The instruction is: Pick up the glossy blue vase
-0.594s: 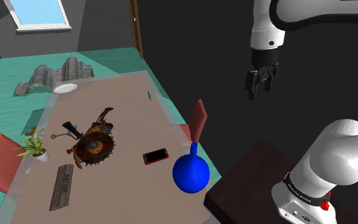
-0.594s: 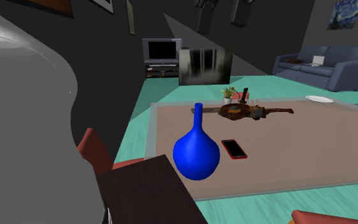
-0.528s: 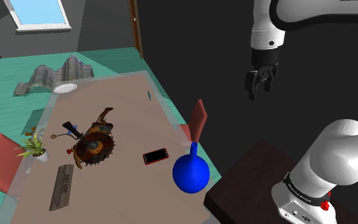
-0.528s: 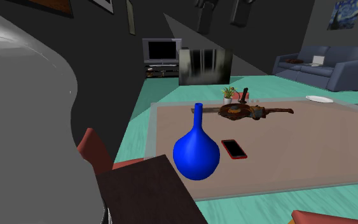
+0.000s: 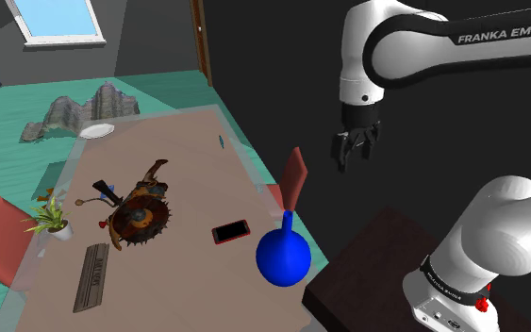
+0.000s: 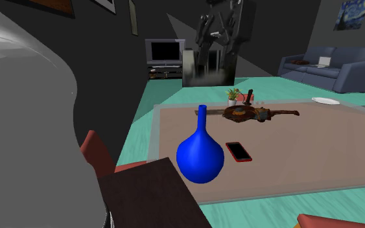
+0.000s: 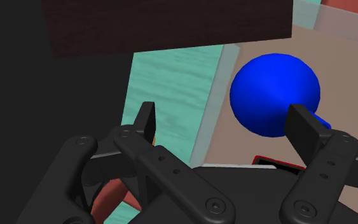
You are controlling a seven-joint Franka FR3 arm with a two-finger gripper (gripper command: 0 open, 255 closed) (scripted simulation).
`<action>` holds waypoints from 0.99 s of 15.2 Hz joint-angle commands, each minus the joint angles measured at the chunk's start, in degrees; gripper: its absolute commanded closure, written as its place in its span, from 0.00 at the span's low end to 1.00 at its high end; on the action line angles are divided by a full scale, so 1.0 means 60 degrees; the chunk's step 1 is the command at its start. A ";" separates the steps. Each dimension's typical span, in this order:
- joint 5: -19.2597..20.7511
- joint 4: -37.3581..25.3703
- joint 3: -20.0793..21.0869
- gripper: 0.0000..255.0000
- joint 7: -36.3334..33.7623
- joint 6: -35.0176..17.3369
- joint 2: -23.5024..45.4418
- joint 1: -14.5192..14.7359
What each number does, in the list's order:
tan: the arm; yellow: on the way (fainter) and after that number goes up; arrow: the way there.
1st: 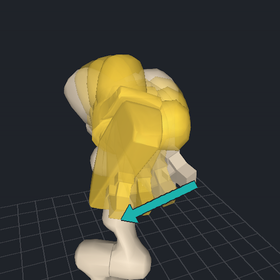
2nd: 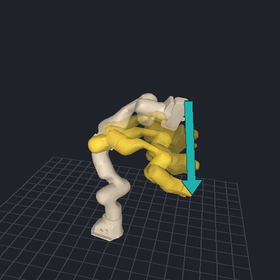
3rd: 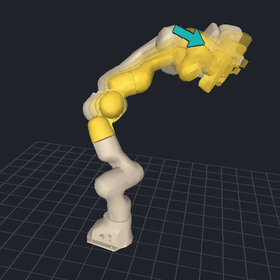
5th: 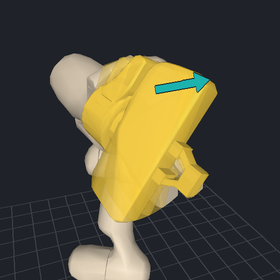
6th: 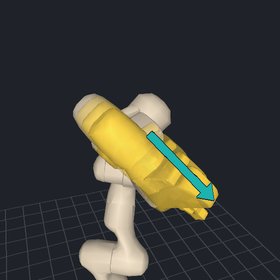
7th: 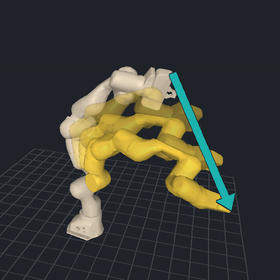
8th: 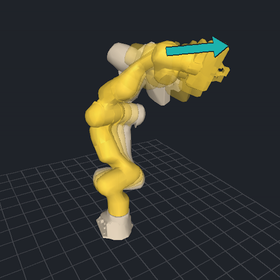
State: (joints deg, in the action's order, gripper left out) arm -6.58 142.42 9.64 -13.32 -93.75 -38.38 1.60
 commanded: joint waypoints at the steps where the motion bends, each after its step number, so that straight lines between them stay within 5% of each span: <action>1: -0.0254 0.0065 0.0329 0.00 -0.0330 -0.0613 0.0428 0.0121; 15: -0.0663 -0.0508 0.2287 0.00 -0.2418 -0.4675 0.4379 0.0539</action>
State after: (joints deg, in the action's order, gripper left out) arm -10.85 139.89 22.66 -26.84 -120.15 -13.98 4.75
